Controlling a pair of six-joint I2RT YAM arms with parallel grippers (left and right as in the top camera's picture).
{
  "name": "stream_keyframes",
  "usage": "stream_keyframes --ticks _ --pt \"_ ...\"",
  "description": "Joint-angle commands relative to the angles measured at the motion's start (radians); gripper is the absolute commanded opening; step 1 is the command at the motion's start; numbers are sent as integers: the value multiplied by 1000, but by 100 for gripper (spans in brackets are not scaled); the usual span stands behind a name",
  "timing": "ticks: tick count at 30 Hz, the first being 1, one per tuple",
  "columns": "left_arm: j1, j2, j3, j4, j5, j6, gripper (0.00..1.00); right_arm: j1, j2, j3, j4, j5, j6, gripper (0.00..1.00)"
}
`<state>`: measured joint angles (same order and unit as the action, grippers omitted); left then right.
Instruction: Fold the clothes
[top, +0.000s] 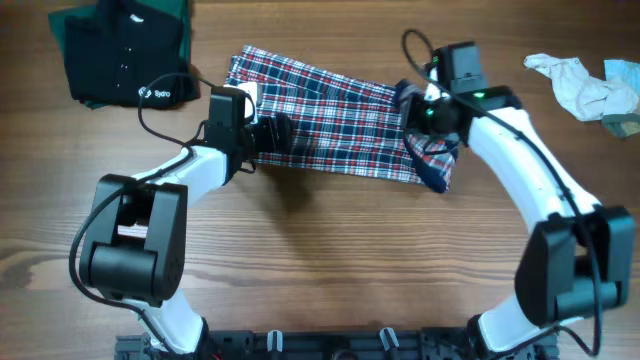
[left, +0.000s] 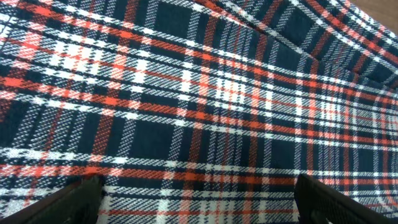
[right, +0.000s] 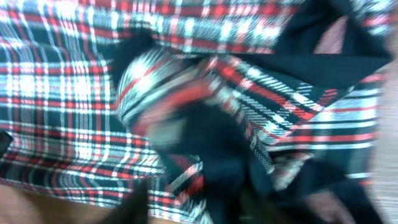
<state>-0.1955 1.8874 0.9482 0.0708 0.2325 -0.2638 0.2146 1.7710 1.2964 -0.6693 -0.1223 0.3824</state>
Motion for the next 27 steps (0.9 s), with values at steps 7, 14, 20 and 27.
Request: stream_keyframes --ticks 7,14,20,27 --pt "21 24 -44 -35 -58 -5 100 -1 56 47 -121 176 37 100" --pt "21 24 -45 -41 -58 -5 100 -112 -28 293 -364 216 -19 100" --pt "21 24 -45 -52 -58 -5 100 -171 -29 193 -568 1 -121 100" --pt "21 24 -45 -61 -58 -5 100 -171 -29 -85 -325 -277 -282 100"
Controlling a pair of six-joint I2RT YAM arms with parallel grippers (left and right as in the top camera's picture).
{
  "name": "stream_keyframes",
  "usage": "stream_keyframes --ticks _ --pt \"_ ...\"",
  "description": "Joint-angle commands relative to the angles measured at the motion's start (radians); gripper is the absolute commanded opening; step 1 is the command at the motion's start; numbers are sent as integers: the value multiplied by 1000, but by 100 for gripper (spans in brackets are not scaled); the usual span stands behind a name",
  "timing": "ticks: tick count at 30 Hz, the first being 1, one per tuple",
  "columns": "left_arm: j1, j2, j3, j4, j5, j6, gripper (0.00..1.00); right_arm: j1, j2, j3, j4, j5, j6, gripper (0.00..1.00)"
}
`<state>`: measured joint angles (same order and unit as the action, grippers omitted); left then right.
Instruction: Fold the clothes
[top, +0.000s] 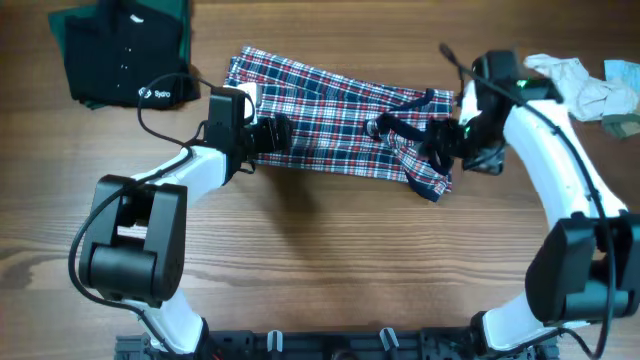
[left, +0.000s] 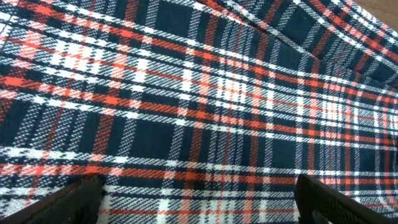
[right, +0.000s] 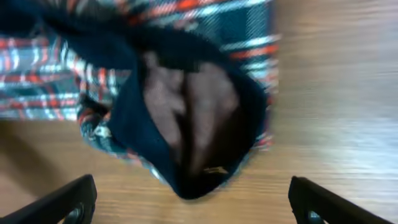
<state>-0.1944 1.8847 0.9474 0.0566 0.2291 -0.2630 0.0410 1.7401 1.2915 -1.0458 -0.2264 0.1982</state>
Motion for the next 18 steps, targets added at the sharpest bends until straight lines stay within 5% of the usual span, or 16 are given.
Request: stream_keyframes --ticks 1,13,18 --pt "20 26 -44 -47 -54 -6 100 2 2 -105 74 -170 -93 100" --pt "20 26 -44 -47 -54 -6 100 3 3 -214 290 -169 -90 97" --pt "20 26 -44 -47 -54 -6 100 8 3 -214 353 -270 -76 52"
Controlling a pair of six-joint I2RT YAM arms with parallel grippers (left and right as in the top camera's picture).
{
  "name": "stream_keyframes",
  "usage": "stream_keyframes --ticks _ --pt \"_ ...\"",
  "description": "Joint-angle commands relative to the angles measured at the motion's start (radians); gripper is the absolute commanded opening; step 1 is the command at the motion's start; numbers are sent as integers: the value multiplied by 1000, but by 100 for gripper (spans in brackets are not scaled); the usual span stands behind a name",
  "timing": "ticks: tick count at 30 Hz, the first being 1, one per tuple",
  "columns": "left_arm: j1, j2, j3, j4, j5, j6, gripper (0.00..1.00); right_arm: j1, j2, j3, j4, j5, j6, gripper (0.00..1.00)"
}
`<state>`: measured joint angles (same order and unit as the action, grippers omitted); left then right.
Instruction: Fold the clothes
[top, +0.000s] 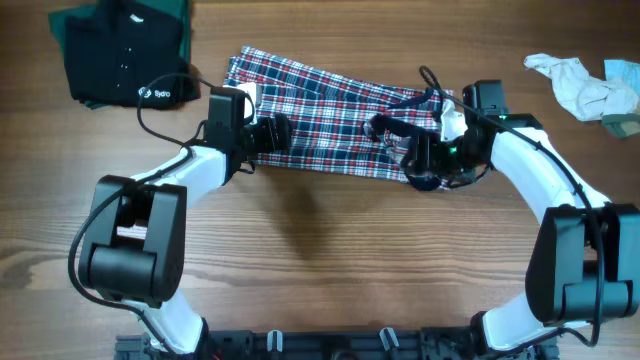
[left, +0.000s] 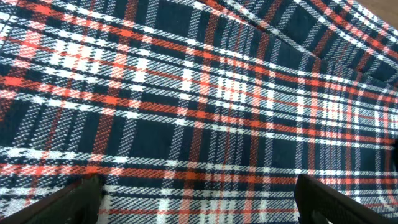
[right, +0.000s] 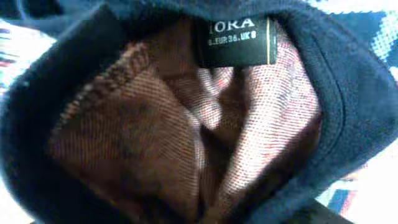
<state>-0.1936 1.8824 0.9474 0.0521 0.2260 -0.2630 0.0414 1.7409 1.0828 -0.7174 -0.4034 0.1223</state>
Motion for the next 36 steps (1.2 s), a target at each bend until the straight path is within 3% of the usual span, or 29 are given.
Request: stream_keyframes --ticks 1,5,8,10,11,15,19,24,28,34,36 --pt "19 29 -44 -42 -51 -6 100 8 2 -4 31 -92 30 46" --pt "19 29 -44 -42 -51 -6 100 37 2 -2 44 -105 68 39" --pt "19 29 -44 -42 -51 -6 100 111 2 0 82 -140 60 27" --pt "19 29 -44 -42 -51 -6 100 163 2 0 106 -141 60 27" --pt "19 29 -44 -42 -51 -6 100 186 2 0 117 -141 61 29" --pt "19 29 -44 -42 -51 -6 100 256 2 0 155 -141 59 65" --pt "19 29 -44 -42 -51 -6 100 262 2 1 214 -275 36 66" --pt "19 29 -44 -60 -51 -5 100 225 -27 100 106 -187 37 75" --pt "19 29 -44 -64 -51 -5 100 177 -123 207 87 -290 -18 100" --pt "19 29 -44 -60 -51 -5 100 182 -119 234 98 -518 -43 100" --pt "19 29 -44 -46 -51 -6 100 202 -109 234 86 -492 -39 99"
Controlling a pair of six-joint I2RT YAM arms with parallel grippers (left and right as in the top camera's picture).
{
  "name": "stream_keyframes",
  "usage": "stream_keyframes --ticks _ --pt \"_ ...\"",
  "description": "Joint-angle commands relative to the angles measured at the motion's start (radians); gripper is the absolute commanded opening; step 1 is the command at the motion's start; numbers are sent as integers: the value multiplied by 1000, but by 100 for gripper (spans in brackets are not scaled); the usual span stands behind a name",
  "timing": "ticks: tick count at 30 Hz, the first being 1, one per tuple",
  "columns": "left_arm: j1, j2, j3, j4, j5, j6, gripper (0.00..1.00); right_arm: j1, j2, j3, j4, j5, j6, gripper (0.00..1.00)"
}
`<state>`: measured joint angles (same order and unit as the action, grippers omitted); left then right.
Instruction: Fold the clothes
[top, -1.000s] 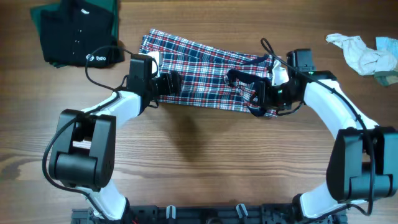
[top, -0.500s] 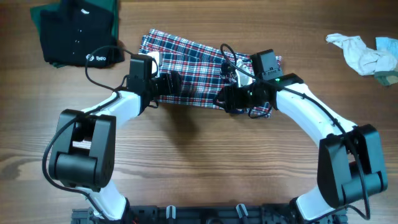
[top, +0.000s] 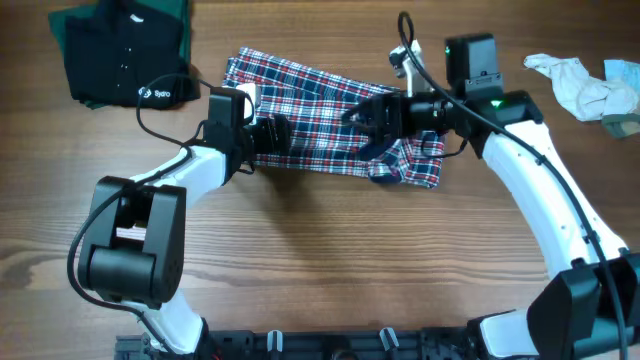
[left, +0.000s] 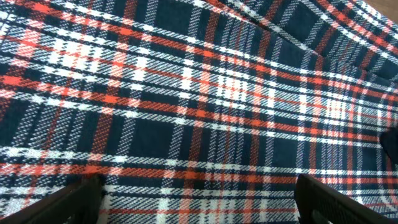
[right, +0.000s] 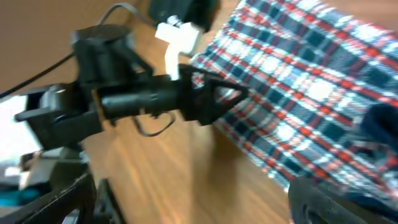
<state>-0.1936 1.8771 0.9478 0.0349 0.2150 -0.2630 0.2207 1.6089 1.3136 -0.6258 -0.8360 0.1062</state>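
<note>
A red, white and navy plaid garment (top: 310, 110) lies slantwise on the wooden table, and its right end (top: 405, 165) is doubled over into a thicker patch. My left gripper (top: 278, 133) rests on its left part. In the left wrist view plaid (left: 199, 99) fills the frame, and the left gripper (left: 199, 202) is open with its fingertips (left: 81, 199) far apart on the cloth. My right gripper (top: 362, 120) hovers over the garment's middle, pointing left. In its own view the right gripper (right: 199, 199) is open with only table between the fingers.
A folded dark green and black garment (top: 120, 50) lies at the back left. Crumpled pale cloths (top: 585, 85) sit at the back right. A cable (top: 160, 115) loops beside the left arm. Bare wood (top: 330, 260) runs along the front.
My right gripper was low at the garment's dark-lined right end; now it is higher and further left, over the middle, and open. That end now lies doubled over. The left gripper has not moved.
First my right gripper was at the garment's right end among bunched plaid. Then it stood open to the right of the crumpled end. Then it was close in on the dark lining with its label. Now it is over the middle, and the left gripper has stayed put throughout.
</note>
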Motion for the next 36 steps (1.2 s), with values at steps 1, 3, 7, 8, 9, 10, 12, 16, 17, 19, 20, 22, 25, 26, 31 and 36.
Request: stream_keyframes --ticks 1,3,7,8,9,10,12,16,17,19,20,22,25,26,31,36 --pt "19 34 -44 -24 -40 -6 100 19 20 4 -19 48 31 99" --pt "19 34 -44 -31 -40 -5 100 -14 13 4 -68 386 220 98" --pt "19 34 -44 -40 -40 -5 100 -126 16 3 -214 648 261 90" --pt "19 34 -44 -38 -40 -5 100 -145 16 3 -225 650 245 80" --pt "19 34 -44 -33 -40 -6 100 -167 16 3 -229 662 234 56" --pt "19 34 -44 -27 -40 -6 100 -175 17 3 -227 666 235 42" --pt "19 34 -44 -27 -40 -6 100 -179 37 2 -224 667 236 20" --pt "19 34 -44 -28 -40 -6 100 -164 139 1 -215 680 239 4" --pt "19 34 -44 -29 -40 -6 100 -163 163 1 -203 679 241 4" --pt "19 34 -44 -28 -40 -6 100 -159 211 1 -174 665 242 4" --pt "19 34 -44 -28 -40 -6 100 -151 243 1 -155 631 240 4" --pt "19 34 -44 -28 -40 -6 100 -125 276 1 -127 560 236 4" --pt "19 34 -44 -28 -40 -6 100 -42 285 1 -82 495 242 4" --pt "19 34 -44 -27 -40 -6 100 -9 286 1 -74 494 272 4" --pt "19 34 -44 -28 -40 -6 100 114 286 1 -63 492 359 4" --pt "19 34 -44 -32 -40 -6 100 138 277 2 7 455 365 4"
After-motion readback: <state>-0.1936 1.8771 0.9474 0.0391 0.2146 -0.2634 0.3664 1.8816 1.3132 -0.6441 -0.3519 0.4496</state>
